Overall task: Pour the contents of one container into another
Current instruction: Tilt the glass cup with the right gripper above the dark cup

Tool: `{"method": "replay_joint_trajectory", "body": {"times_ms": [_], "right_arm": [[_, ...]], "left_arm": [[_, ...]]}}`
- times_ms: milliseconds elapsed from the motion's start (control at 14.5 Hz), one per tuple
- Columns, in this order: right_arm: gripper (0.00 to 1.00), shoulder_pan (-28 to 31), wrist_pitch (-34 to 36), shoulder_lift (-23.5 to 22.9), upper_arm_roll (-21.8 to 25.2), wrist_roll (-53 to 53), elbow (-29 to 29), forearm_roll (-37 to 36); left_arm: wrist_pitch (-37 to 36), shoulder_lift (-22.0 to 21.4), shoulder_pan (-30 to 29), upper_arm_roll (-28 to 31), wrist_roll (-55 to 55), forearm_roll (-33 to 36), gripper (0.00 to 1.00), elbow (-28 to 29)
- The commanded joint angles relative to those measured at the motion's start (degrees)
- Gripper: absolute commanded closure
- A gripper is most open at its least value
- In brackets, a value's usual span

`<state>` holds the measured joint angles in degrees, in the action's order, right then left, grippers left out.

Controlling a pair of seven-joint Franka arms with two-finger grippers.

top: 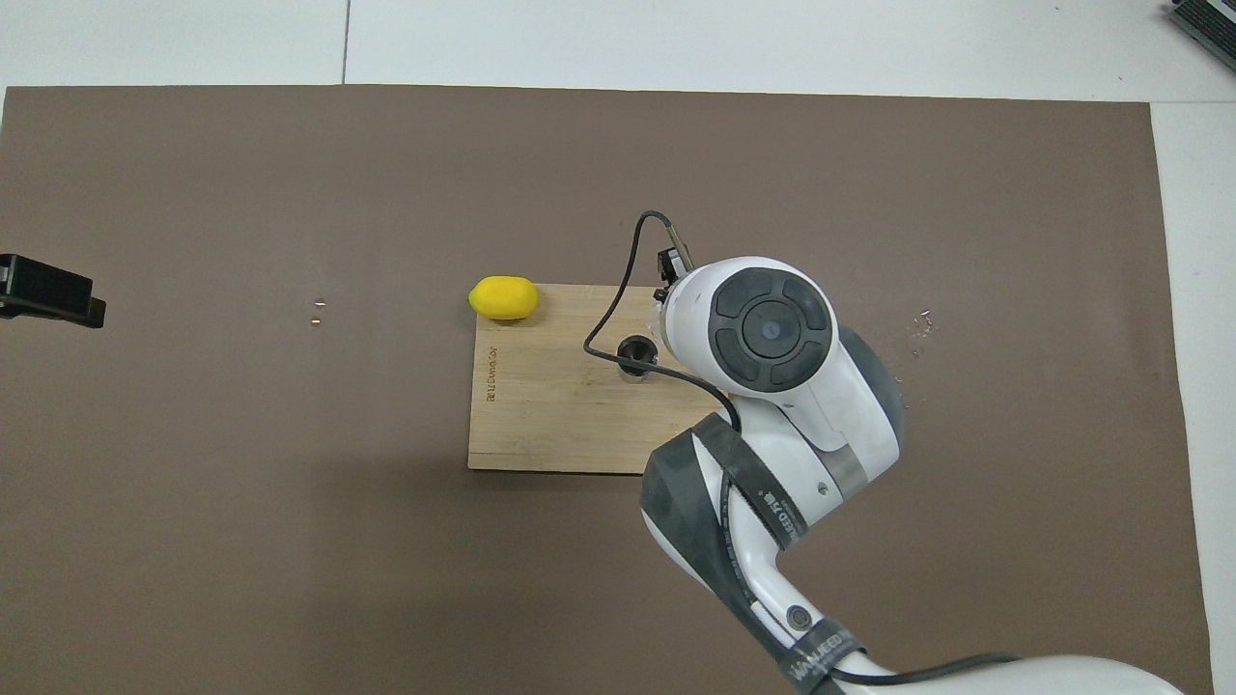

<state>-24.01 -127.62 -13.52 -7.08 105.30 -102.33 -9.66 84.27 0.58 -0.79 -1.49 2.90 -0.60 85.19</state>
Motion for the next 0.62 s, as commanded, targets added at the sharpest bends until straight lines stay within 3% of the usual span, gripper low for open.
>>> {"method": "replay_joint_trajectory", "body": {"times_ms": [0, 550], "right_arm": [[1.00, -1.4, -0.5, -0.5, -0.1, 2.2, 0.7, -4.1], [1.00, -3.1, 0.1, 0.6, -0.1, 2.3, -0.6, -13.4]], "left_arm": [[1.2, -0.9, 0.8, 0.5, -1.4, 1.3, 0.00, 0.8], [-0.1, -1.9, 0.8, 0.7, -1.4, 0.6, 0.00, 0.9]]}}
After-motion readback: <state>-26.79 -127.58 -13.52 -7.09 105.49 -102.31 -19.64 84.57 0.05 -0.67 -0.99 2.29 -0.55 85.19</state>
